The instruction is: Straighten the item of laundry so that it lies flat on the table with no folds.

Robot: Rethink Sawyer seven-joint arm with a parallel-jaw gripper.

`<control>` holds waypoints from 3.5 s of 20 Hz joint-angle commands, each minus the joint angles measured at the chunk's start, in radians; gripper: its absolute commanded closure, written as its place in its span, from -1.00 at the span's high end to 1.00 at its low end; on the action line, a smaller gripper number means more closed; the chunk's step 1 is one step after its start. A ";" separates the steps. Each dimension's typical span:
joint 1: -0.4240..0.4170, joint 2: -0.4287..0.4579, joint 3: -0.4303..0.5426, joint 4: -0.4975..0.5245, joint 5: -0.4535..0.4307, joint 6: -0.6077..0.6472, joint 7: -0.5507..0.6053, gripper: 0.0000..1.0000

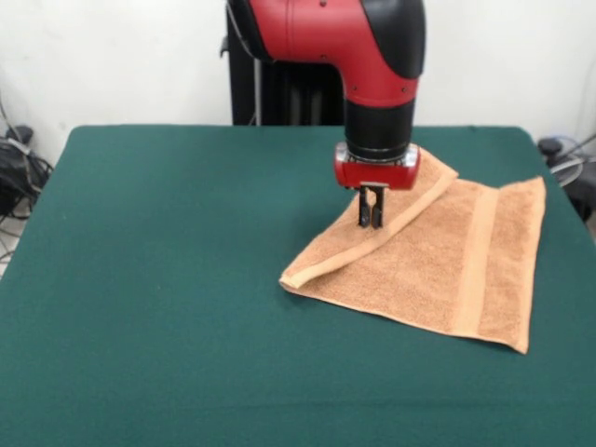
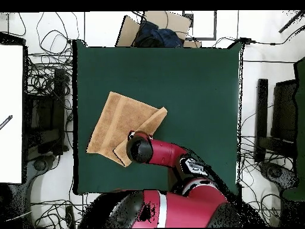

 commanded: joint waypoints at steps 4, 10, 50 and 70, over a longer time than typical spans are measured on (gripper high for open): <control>-0.003 0.028 -0.005 -0.088 -0.038 0.019 0.085 -1.00; 0.010 0.014 -0.017 -0.076 -0.028 0.021 0.101 -1.00; -0.018 -0.069 -0.024 -0.043 -0.082 0.036 0.123 1.00; -0.048 0.084 0.010 -0.141 -0.116 -0.042 0.097 1.00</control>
